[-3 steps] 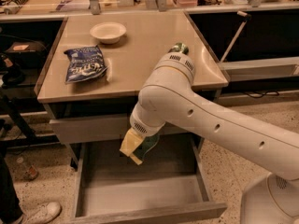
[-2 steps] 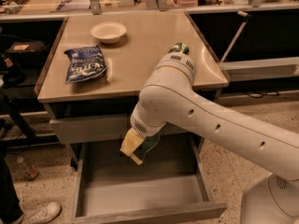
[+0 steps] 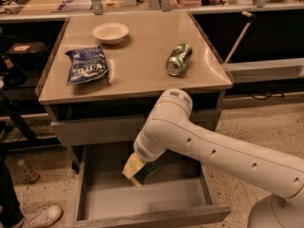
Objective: Place sponge into middle drawer
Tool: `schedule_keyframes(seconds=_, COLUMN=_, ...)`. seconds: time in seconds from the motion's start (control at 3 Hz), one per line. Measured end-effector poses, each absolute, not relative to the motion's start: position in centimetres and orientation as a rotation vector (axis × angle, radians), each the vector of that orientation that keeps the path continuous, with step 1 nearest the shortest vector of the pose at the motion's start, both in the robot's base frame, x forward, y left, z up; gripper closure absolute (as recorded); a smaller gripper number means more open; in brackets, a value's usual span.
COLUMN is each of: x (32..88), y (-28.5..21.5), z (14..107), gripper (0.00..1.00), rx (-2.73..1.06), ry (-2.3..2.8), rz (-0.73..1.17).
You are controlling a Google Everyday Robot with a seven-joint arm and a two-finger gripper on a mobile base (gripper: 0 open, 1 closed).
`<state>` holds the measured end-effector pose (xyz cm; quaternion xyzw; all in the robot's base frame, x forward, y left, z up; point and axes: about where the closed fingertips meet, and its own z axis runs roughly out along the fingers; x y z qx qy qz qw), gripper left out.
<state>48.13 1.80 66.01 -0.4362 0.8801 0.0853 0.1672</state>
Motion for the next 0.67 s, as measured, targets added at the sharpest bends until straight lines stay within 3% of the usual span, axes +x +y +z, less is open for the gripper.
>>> schedule_keyframes(seconds=0.67, x=47.8, y=2.08, z=61.78, gripper=1.0, rx=-1.206, ry=2.581, rz=0.262)
